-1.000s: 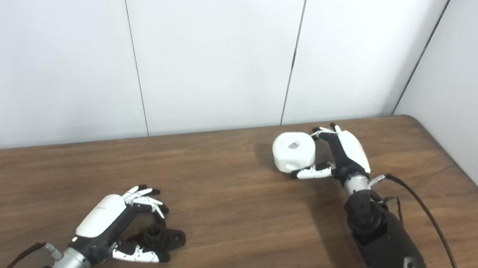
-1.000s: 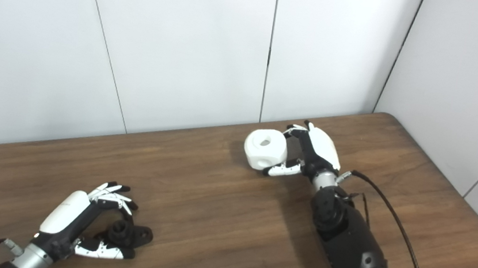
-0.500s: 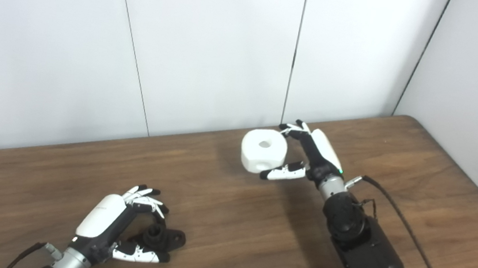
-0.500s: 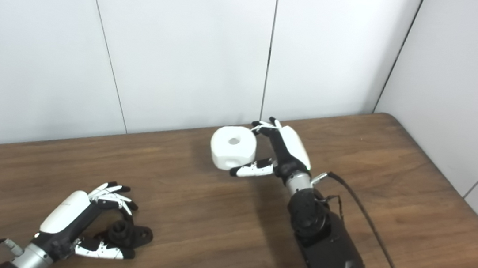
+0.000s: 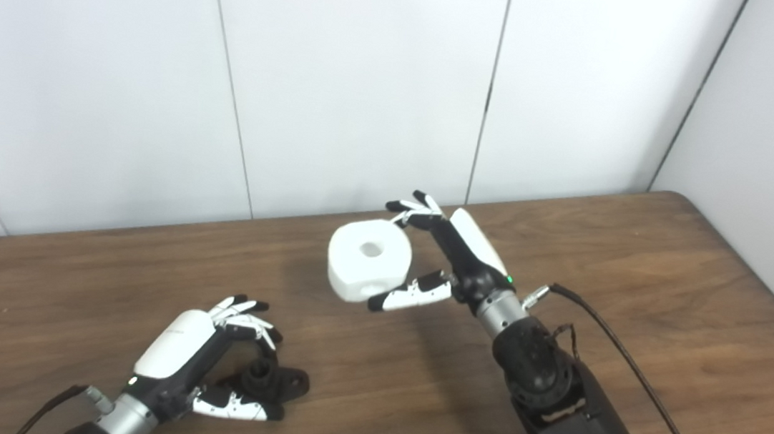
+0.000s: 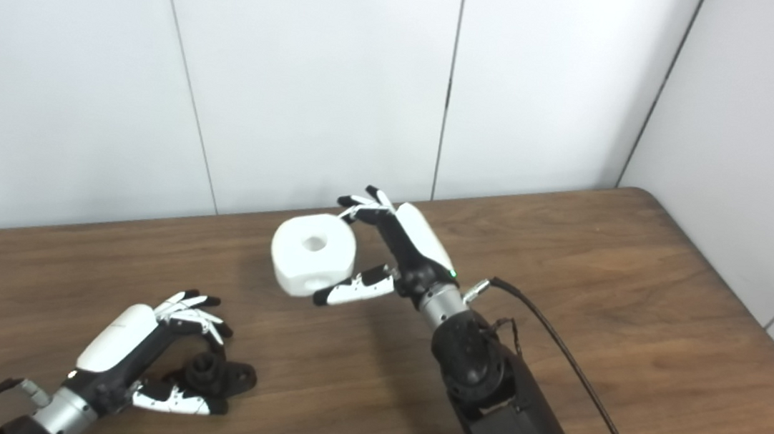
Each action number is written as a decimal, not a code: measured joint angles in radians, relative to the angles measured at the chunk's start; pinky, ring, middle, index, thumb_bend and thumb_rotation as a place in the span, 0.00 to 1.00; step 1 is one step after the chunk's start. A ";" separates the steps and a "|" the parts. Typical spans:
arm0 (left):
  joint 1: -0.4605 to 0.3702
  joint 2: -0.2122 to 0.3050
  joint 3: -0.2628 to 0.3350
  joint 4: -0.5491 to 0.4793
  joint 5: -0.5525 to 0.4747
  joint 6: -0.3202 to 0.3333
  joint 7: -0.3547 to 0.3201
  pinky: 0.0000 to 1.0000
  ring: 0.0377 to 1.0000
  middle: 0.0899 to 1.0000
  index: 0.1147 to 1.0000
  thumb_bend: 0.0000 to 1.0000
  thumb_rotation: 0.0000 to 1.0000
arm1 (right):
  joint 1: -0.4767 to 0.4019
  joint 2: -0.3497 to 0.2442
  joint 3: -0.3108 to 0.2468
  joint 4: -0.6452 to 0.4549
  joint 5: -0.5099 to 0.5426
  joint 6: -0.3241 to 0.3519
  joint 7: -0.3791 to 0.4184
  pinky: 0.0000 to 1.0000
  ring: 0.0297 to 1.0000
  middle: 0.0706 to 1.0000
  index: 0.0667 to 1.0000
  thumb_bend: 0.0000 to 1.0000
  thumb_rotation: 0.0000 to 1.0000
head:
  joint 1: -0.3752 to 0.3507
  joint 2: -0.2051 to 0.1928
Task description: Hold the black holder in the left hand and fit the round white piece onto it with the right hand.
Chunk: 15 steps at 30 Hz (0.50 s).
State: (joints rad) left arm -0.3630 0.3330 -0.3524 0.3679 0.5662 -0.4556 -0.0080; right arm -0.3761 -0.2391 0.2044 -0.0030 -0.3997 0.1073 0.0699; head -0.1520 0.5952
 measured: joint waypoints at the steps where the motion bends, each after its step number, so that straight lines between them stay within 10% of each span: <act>1: 0.000 -0.002 0.000 -0.002 0.002 0.006 -0.001 1.00 0.91 0.68 0.41 0.52 0.05 | 0.001 0.007 0.003 -0.004 0.001 0.000 0.007 0.93 1.00 0.84 0.45 0.51 0.15 | 0.011 0.003; 15: 0.008 -0.037 -0.006 -0.033 0.026 0.068 0.000 1.00 0.92 0.69 0.41 0.52 0.05 | 0.042 0.050 0.060 -0.099 0.019 -0.002 0.096 0.90 1.00 0.84 0.45 0.51 0.15 | 0.135 0.032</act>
State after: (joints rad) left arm -0.3551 0.2961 -0.3581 0.3345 0.5919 -0.3872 -0.0075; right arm -0.3342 -0.1888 0.2643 -0.1016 -0.3809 0.1048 0.1660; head -0.0170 0.6274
